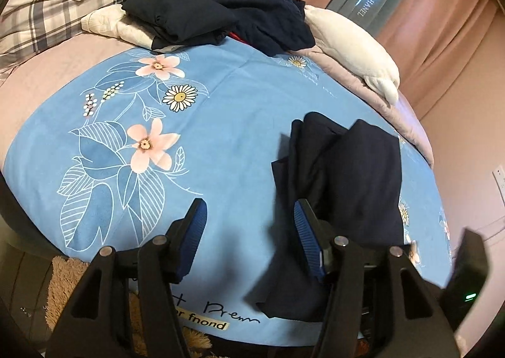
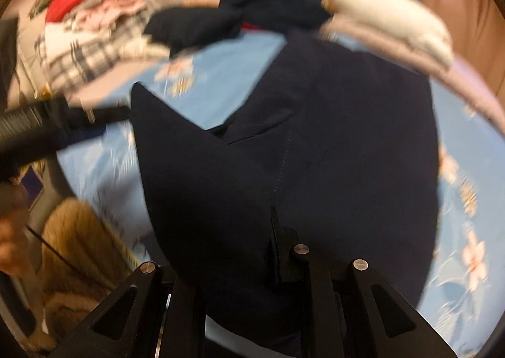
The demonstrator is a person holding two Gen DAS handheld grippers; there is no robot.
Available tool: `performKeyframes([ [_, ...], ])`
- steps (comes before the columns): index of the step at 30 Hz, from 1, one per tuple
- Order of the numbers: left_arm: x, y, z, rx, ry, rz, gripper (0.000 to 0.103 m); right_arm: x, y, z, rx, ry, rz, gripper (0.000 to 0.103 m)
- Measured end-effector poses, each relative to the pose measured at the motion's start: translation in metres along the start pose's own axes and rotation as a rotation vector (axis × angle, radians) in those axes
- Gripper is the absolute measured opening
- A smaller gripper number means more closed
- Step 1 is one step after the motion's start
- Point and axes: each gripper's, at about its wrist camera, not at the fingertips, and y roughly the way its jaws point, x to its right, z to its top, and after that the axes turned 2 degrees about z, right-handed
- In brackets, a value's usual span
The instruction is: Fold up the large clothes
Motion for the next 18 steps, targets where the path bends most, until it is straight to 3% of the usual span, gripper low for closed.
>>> performKeyframes([
  [8, 0.015, 0.004, -0.002, -0.022, 0.055, -0.017, 0.06, 0.014, 0.014, -0.013, -0.039, 0.065, 0.07, 0.02],
  [14, 0.029, 0.011, -0.003, -0.044, 0.092, -0.033, 0.061, 0.005, 0.014, -0.012, -0.022, 0.048, 0.047, 0.02],
  [18, 0.04, 0.011, 0.003, -0.04, 0.126, -0.052, 0.061, 0.005, -0.004, -0.016, -0.013, 0.031, 0.074, 0.034],
])
